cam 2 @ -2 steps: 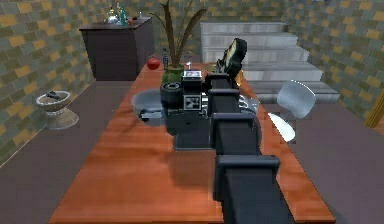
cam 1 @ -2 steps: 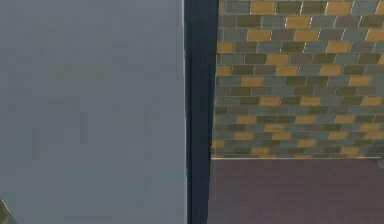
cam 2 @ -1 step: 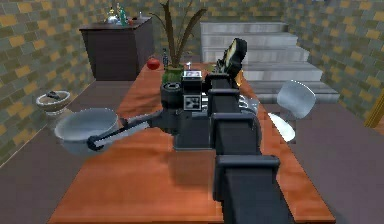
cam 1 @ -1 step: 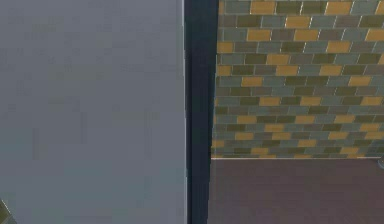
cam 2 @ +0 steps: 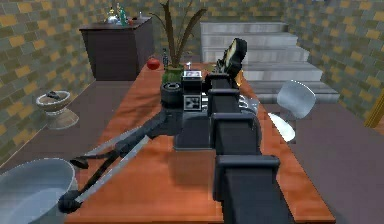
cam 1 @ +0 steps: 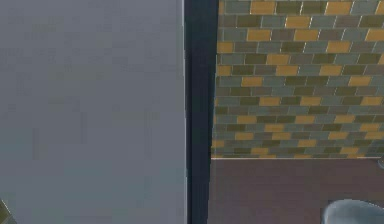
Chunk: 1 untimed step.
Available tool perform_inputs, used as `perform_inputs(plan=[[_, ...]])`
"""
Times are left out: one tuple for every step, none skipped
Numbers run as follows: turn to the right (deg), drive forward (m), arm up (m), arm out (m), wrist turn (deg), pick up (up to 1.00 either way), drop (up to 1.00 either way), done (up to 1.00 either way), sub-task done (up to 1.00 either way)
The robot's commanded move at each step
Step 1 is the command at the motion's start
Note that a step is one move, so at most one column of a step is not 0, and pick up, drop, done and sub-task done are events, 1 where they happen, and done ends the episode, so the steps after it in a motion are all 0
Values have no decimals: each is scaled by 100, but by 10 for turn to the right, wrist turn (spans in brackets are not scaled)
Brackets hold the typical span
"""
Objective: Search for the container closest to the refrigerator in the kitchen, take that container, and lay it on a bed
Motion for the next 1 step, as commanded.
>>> perform_inputs(plan=[[0,0,0,0,-210,0,0,0,0]])
